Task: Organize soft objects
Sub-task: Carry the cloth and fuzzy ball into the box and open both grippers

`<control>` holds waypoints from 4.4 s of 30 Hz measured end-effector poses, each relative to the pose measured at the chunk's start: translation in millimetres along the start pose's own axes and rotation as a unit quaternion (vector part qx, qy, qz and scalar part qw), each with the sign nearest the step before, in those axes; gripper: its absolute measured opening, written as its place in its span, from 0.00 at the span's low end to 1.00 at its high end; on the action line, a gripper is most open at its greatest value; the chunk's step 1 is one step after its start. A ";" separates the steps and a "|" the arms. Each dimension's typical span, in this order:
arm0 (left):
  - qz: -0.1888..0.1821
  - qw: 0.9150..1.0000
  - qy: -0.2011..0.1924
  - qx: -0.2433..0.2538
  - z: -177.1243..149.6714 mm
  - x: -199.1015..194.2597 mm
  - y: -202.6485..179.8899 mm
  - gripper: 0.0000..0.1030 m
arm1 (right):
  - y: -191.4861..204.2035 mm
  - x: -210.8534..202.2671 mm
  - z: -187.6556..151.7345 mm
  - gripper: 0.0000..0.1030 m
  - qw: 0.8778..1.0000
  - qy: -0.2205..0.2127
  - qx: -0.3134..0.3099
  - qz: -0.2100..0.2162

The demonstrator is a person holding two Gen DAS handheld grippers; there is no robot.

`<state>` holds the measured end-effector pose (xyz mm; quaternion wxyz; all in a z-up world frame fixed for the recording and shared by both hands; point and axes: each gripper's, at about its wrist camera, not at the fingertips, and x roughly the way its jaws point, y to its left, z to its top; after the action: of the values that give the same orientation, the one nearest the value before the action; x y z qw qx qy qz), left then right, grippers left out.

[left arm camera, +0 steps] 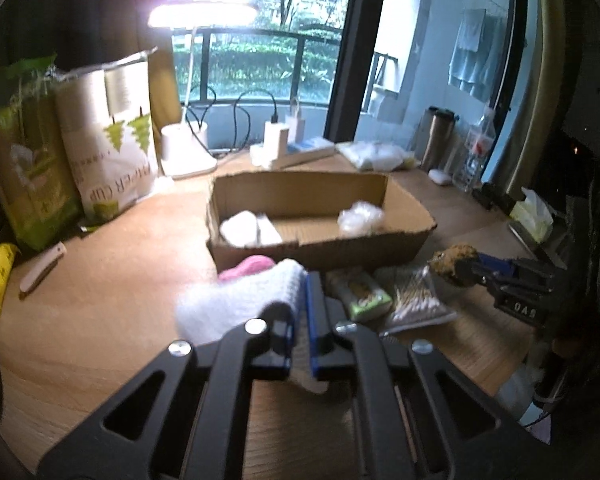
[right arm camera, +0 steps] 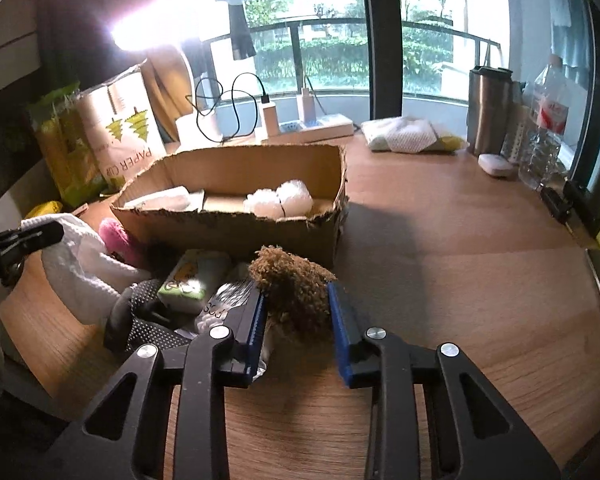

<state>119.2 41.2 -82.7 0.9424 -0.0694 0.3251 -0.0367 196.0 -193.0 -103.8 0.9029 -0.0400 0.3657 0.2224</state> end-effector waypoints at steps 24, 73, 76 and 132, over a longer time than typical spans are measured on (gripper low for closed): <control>0.015 0.995 -0.098 0.006 67.2 -42.0 7.9 0.05 | -3.9 -29.4 36.8 0.28 0.998 -0.056 0.000 0.002; -0.031 0.999 -0.039 0.000 101.6 64.7 8.1 0.05 | -11.5 29.2 81.4 0.28 0.999 -0.033 0.000 0.031; -0.035 0.999 -0.023 -0.006 96.2 77.5 9.6 0.05 | -11.8 34.3 82.5 0.28 0.999 -0.027 0.000 0.031; -0.032 0.998 0.053 0.003 58.1 94.0 6.2 0.99 | 24.2 18.6 70.6 0.48 1.000 -0.010 -0.015 0.012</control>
<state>229.1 42.8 -95.6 0.9223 -0.0751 0.3724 -0.0711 242.7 -147.7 -62.7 0.9030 -0.0464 0.3538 0.2391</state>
